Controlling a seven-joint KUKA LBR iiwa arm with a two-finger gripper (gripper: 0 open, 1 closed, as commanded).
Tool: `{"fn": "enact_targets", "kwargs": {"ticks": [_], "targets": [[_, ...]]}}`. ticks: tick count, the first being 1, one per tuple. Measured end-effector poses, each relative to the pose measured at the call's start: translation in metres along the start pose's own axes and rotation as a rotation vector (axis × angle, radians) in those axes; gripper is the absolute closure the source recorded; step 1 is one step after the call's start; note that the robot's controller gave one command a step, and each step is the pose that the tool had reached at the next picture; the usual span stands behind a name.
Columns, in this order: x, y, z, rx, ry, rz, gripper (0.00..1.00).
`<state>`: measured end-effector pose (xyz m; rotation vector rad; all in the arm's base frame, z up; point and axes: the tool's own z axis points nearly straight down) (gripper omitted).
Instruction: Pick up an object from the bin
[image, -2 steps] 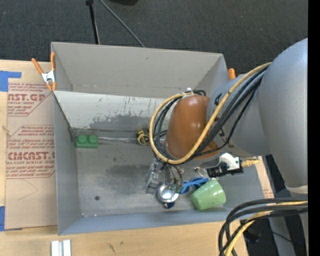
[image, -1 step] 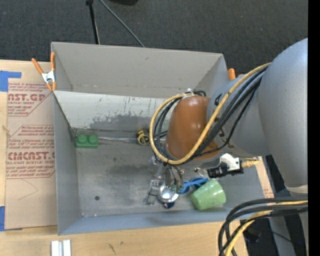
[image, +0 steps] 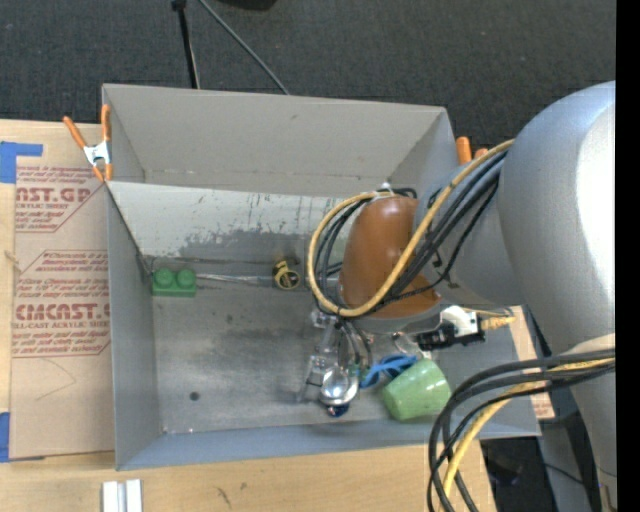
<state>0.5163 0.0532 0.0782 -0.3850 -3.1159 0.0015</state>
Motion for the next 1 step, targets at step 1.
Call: {"fn": "enact_targets", "kwargs": {"ticks": [1], "targets": [[0.0305, -0.0142, 0.0053, 0.000, 0.002, 0.083, 0.00]]}}
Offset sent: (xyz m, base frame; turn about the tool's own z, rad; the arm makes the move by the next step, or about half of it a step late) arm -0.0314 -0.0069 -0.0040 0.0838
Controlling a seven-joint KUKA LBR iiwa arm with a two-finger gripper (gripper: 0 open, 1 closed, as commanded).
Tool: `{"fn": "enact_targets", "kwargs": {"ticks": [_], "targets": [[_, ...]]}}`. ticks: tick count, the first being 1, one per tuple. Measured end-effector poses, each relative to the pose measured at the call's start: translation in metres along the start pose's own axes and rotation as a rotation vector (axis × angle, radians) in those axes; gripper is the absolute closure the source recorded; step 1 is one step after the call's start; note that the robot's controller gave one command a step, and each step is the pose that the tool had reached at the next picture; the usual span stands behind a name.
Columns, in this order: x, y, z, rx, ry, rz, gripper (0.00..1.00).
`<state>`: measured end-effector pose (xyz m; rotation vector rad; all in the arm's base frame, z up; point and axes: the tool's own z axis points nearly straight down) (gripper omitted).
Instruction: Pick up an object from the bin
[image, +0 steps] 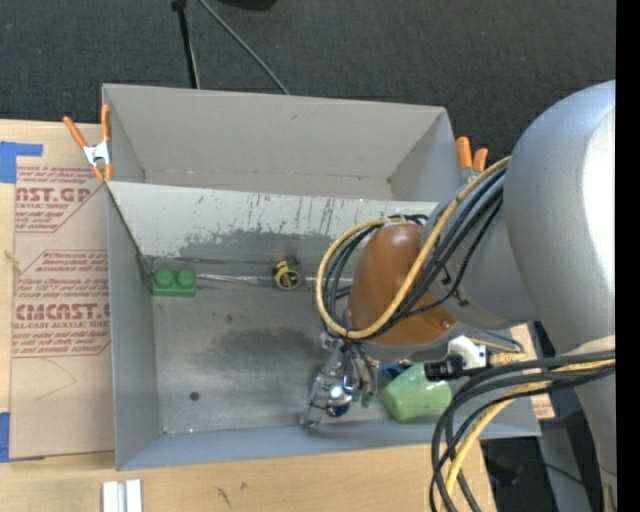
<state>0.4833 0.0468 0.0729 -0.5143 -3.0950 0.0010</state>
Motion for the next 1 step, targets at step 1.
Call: {"fn": "enact_targets", "kwargs": {"ticks": [1], "targets": [[-0.0043, 0.0092, -0.1051, -0.003, -0.010, -0.193, 0.00]]}}
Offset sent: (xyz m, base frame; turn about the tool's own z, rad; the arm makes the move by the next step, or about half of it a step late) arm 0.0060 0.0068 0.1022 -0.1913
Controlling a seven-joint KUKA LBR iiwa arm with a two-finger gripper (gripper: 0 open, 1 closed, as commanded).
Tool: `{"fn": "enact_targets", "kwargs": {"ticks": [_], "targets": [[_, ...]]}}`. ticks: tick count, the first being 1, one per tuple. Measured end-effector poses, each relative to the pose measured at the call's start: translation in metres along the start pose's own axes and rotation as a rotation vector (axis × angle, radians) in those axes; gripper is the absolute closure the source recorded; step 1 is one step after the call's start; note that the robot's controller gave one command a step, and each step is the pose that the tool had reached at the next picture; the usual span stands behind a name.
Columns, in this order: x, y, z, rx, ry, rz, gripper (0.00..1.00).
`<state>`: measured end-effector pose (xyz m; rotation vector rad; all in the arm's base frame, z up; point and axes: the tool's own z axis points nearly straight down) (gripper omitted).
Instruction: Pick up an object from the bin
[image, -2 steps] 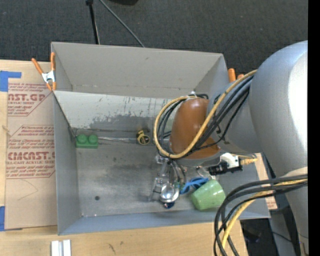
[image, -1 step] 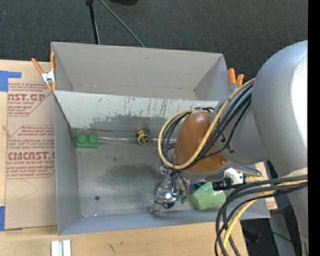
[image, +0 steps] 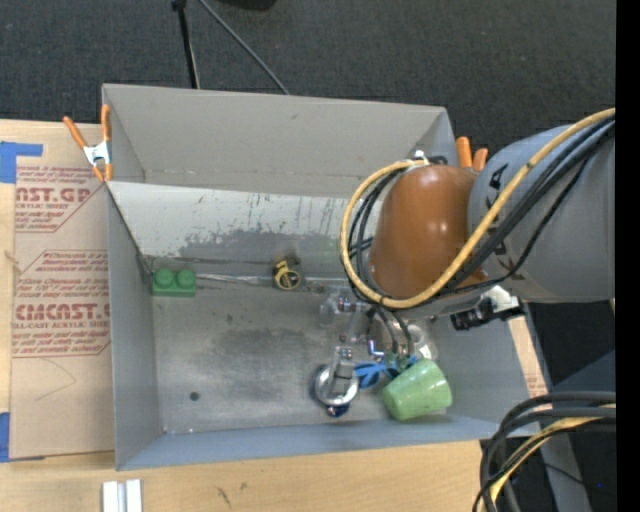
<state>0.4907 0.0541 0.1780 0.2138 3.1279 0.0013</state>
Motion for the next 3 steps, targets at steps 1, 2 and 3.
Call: {"fn": "enact_targets", "kwargs": {"ticks": [1, 2, 3], "targets": [[0.004, -0.007, 0.029, 0.000, 0.008, -0.293, 0.00], [-0.007, -0.005, 0.084, -0.002, 0.009, -0.689, 0.00], [-0.003, -0.007, 0.017, -0.002, 0.001, -0.914, 0.00]]}}
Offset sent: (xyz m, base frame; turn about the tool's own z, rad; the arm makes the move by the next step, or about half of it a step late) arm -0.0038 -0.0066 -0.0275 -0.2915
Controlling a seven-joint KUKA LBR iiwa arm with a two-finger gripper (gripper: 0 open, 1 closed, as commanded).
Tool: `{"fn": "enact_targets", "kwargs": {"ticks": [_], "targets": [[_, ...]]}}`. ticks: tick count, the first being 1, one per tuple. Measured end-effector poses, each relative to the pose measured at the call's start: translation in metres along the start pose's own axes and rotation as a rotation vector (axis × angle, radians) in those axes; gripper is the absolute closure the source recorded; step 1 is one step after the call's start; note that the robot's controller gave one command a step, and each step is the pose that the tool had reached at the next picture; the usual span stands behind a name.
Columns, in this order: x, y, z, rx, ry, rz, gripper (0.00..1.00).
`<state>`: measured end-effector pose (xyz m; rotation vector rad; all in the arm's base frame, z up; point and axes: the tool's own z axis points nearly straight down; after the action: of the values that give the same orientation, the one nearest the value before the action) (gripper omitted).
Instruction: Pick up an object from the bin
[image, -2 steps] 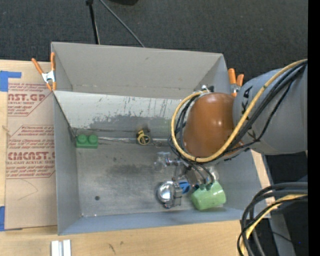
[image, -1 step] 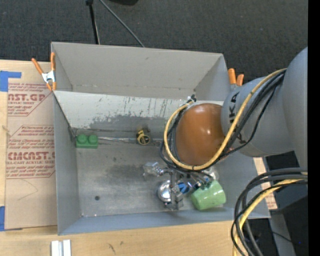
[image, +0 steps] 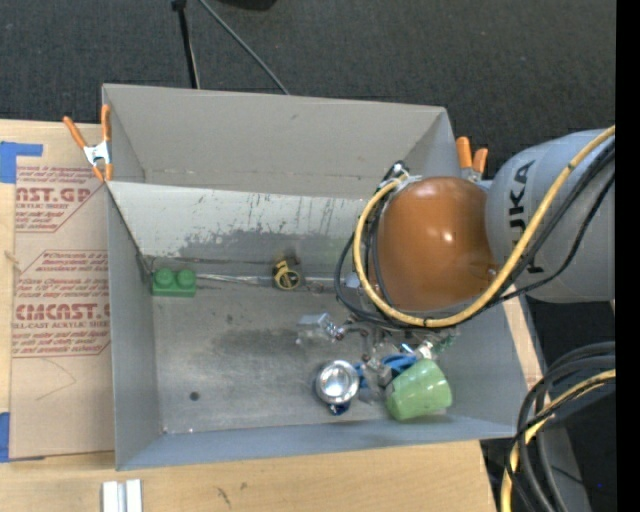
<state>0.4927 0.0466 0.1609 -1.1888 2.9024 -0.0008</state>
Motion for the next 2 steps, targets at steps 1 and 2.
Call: {"fn": "enact_targets", "kwargs": {"ticks": [1, 2], "targets": [[-0.001, 0.000, 0.073, -0.007, 0.006, -0.294, 0.00], [-0.002, 0.000, 0.092, -0.007, 0.002, -0.754, 0.00]]}}
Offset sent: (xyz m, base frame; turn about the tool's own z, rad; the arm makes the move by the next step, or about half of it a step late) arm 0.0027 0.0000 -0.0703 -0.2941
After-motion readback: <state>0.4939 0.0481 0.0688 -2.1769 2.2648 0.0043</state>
